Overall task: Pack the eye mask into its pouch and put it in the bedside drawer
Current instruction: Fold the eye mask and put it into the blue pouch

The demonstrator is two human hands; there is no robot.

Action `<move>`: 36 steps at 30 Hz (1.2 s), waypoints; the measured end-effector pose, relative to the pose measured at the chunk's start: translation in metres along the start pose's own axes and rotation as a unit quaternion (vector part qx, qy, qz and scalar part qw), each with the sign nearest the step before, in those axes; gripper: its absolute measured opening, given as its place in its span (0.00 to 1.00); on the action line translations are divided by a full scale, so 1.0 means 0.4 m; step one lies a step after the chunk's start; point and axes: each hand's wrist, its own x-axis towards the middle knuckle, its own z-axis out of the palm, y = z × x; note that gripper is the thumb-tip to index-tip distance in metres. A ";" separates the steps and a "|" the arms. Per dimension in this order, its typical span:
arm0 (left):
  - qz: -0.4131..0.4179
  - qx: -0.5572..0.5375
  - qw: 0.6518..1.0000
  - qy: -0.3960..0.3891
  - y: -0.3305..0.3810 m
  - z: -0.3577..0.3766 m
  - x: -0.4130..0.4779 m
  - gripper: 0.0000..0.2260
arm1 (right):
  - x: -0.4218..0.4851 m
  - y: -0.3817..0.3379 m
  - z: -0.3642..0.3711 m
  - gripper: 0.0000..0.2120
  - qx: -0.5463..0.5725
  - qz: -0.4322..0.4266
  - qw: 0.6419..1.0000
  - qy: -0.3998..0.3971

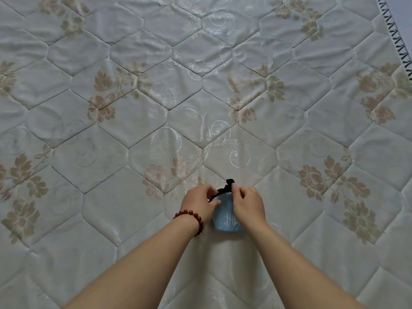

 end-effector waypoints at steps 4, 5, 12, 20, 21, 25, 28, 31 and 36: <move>0.006 0.033 0.999 -0.004 -0.007 0.008 0.001 0.07 | -0.003 -0.001 -0.002 0.20 0.009 0.008 1.000 0.001; 0.006 0.041 0.999 -0.009 -0.006 0.009 0.002 0.07 | -0.003 -0.001 -0.002 0.19 0.020 0.017 1.000 0.002; 0.000 0.061 0.998 -0.019 -0.006 0.014 -0.001 0.08 | -0.014 -0.012 -0.019 0.12 0.125 0.037 0.991 -0.015; -0.017 0.076 0.997 0.011 -0.006 0.011 -0.008 0.03 | -0.021 0.006 -0.016 0.09 0.003 -0.015 1.000 -0.026; -0.014 0.081 0.996 0.017 -0.005 0.011 -0.008 0.03 | -0.026 0.012 -0.015 0.10 -0.027 -0.036 0.999 -0.016; -0.001 0.086 0.996 0.036 0.002 0.019 -0.005 0.04 | -0.042 0.024 -0.004 0.14 -0.125 -0.081 0.989 0.025; -0.003 0.066 0.998 0.024 0.010 0.025 0.000 0.04 | -0.037 0.016 -0.004 0.13 -0.032 -0.026 0.999 0.011; -0.012 0.024 0.999 0.024 0.017 0.030 0.000 0.04 | -0.030 0.008 -0.008 0.12 0.028 -0.002 1.000 -0.001; -0.011 -0.104 0.993 0.051 0.034 0.030 -0.011 0.01 | -0.038 -0.010 -0.018 0.08 0.156 0.019 0.987 0.026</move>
